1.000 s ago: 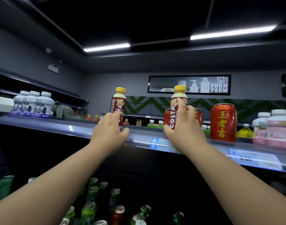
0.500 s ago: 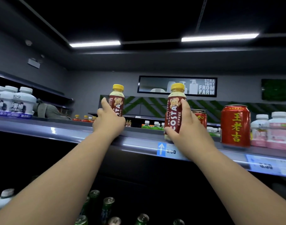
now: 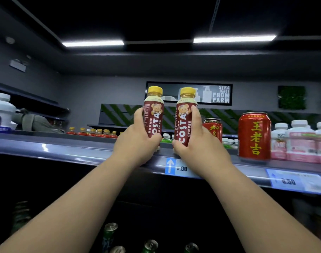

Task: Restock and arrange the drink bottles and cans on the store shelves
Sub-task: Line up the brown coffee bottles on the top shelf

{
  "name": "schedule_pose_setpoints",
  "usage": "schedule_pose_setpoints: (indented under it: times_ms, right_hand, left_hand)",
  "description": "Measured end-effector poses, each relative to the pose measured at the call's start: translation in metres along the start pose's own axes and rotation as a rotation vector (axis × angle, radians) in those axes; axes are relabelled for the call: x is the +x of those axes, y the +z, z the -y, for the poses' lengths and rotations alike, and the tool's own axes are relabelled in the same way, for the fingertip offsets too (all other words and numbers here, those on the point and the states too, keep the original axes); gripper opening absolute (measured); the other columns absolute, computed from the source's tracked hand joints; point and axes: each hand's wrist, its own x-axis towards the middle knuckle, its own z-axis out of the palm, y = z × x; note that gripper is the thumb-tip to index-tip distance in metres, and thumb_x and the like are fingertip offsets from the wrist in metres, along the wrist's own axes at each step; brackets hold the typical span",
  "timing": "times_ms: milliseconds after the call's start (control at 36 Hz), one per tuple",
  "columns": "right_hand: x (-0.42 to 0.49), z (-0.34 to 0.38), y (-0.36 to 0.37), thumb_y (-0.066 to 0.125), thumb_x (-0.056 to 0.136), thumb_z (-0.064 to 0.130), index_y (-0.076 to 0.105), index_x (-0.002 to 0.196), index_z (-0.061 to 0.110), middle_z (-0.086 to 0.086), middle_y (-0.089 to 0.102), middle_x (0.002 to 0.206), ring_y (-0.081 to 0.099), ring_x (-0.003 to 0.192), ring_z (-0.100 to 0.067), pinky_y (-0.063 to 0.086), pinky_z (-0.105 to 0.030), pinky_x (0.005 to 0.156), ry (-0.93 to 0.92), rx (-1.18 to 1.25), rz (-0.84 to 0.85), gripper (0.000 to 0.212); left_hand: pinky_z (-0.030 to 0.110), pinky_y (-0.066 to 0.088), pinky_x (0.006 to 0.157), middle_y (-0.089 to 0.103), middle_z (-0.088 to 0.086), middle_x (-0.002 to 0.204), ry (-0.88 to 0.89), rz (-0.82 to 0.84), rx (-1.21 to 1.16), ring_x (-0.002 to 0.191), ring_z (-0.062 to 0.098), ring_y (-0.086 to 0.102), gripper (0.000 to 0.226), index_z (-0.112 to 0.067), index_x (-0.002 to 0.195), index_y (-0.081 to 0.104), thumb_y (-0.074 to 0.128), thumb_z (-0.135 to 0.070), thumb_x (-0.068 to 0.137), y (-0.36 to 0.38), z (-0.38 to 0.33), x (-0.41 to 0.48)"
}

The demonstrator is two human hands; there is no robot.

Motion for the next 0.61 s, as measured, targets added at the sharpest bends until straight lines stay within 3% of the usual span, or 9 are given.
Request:
schedule_pose_setpoints:
  times_ms: [56, 111, 222, 389, 500, 611]
  right_hand:
    - [0.002, -0.001, 0.001, 0.051, 0.093, 0.057, -0.028, 0.149, 0.039, -0.006, 0.058, 0.123, 0.061, 0.093, -0.029, 0.055, -0.048, 0.079, -0.01, -0.036, 0.022, 0.099]
    - [0.003, -0.002, 0.001, 0.051, 0.094, 0.057, -0.03, 0.148, 0.038, -0.006, 0.058, 0.122, 0.061, 0.093, -0.028, 0.056, -0.047, 0.079, -0.012, -0.039, 0.032, 0.099]
    - [0.0, -0.002, 0.0, 0.053, 0.095, 0.057, -0.027, 0.149, 0.041, -0.004, 0.057, 0.121, 0.062, 0.092, -0.026, 0.057, -0.049, 0.078, -0.026, 0.009, 0.003, 0.098]
    - [-0.008, -0.002, -0.015, 0.056, 0.096, 0.051, -0.024, 0.153, 0.042, -0.005, 0.052, 0.131, 0.054, 0.1, -0.02, 0.052, -0.043, 0.084, -0.033, 0.315, -0.14, 0.098]
    - [-0.02, -0.012, -0.036, 0.059, 0.096, 0.047, -0.021, 0.153, 0.045, -0.001, 0.049, 0.133, 0.052, 0.105, -0.015, 0.051, -0.04, 0.089, -0.044, 0.475, -0.24, 0.098]
    - [-0.041, -0.035, -0.064, 0.06, 0.095, 0.048, -0.019, 0.151, 0.052, 0.01, 0.045, 0.123, 0.055, 0.105, -0.009, 0.053, -0.037, 0.09, -0.079, 0.527, -0.264, 0.097]
  left_hand:
    - [0.039, 0.051, 0.078, 0.06, -0.001, 0.112, 0.028, 0.037, 0.13, 0.088, 0.021, 0.06, 0.085, -0.033, 0.153, -0.003, 0.049, -0.059, 0.091, 0.006, 0.0, -0.002]
    - [0.037, 0.049, 0.076, 0.062, -0.003, 0.115, 0.045, 0.062, 0.15, 0.085, 0.018, 0.057, 0.086, -0.032, 0.153, -0.001, 0.049, -0.066, 0.09, 0.006, 0.003, -0.003]
    - [0.035, 0.045, 0.074, 0.062, -0.001, 0.122, 0.043, 0.033, 0.103, 0.085, 0.016, 0.054, 0.083, -0.031, 0.153, 0.003, 0.051, -0.06, 0.092, 0.002, 0.001, -0.008]
    - [0.042, 0.051, 0.091, 0.058, -0.004, 0.135, 0.082, -0.055, -0.124, 0.115, 0.021, 0.061, 0.084, -0.036, 0.153, 0.009, 0.065, -0.048, 0.09, -0.013, -0.02, -0.027]
    - [0.045, 0.051, 0.095, 0.058, -0.016, 0.124, 0.139, -0.097, -0.303, 0.111, 0.012, 0.06, 0.077, -0.041, 0.149, 0.017, 0.065, -0.047, 0.089, -0.021, -0.055, -0.039]
    - [0.047, 0.054, 0.094, 0.06, -0.019, 0.12, 0.176, -0.055, -0.414, 0.108, 0.009, 0.062, 0.075, -0.047, 0.145, 0.02, 0.066, -0.05, 0.086, -0.022, -0.096, -0.046]
